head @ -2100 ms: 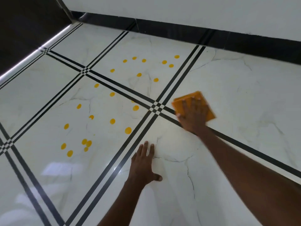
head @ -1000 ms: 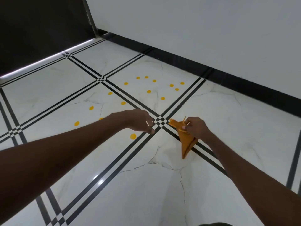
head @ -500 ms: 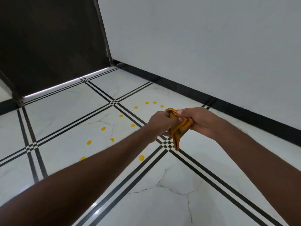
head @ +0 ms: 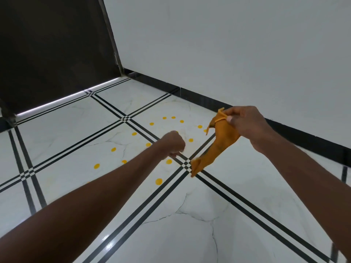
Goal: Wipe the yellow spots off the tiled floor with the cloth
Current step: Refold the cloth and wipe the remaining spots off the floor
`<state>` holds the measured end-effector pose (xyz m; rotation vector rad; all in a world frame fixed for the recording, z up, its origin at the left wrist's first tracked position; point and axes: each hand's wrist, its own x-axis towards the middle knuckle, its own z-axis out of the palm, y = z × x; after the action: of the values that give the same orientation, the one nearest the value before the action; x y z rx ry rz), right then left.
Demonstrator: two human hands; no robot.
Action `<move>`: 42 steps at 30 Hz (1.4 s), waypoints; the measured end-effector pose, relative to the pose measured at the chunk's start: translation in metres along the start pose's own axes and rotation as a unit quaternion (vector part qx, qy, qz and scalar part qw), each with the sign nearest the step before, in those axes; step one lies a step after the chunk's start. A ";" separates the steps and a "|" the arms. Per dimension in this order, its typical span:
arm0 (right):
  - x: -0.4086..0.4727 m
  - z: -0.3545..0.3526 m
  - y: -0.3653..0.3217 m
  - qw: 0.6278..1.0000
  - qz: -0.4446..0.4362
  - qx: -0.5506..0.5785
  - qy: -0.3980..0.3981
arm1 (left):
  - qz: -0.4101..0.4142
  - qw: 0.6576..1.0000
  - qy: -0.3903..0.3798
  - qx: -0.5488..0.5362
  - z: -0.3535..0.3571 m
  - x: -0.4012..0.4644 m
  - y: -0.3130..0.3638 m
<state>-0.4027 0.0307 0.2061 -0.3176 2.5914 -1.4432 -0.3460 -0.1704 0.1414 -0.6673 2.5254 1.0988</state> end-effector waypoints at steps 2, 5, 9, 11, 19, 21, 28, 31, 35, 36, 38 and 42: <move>-0.002 -0.007 -0.006 0.999 -0.030 0.014 -0.019 | 0.048 0.997 -0.022 -0.050 -0.013 -0.001 0.008; -0.006 -0.017 -0.016 0.994 -0.065 0.058 -0.063 | 0.123 0.963 -0.169 -0.170 -0.021 -0.006 0.023; -0.001 -0.044 -0.027 0.970 -0.058 0.204 -0.120 | 0.163 0.923 -0.229 -0.263 -0.007 -0.009 0.042; 0.006 -0.057 -0.022 0.944 0.005 0.310 -0.116 | 0.168 0.917 -0.218 -0.287 -0.001 -0.015 0.049; -0.010 -0.017 0.093 0.860 0.328 0.350 -0.175 | 0.011 0.968 -0.109 -0.225 0.021 -0.015 0.043; -0.010 -0.018 0.077 0.918 0.273 0.254 -0.138 | -0.003 0.965 -0.102 -0.240 0.022 -0.014 0.038; -0.015 -0.030 0.061 0.993 0.090 0.078 -0.024 | 0.062 0.944 0.013 -0.323 0.016 -0.011 0.040; -0.013 -0.035 0.052 0.997 0.040 0.063 0.021 | 0.081 0.933 0.065 -0.344 0.011 -0.008 0.044; -0.011 -0.044 0.048 0.999 -0.013 0.028 0.042 | 0.142 0.938 0.079 -0.308 -0.002 -0.009 0.049; -0.011 -0.047 0.047 0.999 -0.020 0.029 0.041 | 0.160 0.941 0.070 -0.290 -0.006 -0.010 0.050; -0.011 -0.053 0.046 0.998 -0.037 0.028 0.037 | 0.178 0.952 0.062 -0.241 -0.013 -0.013 0.052; -0.012 -0.050 0.052 0.996 -0.069 -0.031 0.049 | 0.205 0.968 0.059 -0.129 -0.021 -0.019 0.054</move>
<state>-0.4091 0.1011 0.1886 -0.4532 2.7465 -1.4581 -0.3604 -0.1485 0.1962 -0.2764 2.7232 1.5918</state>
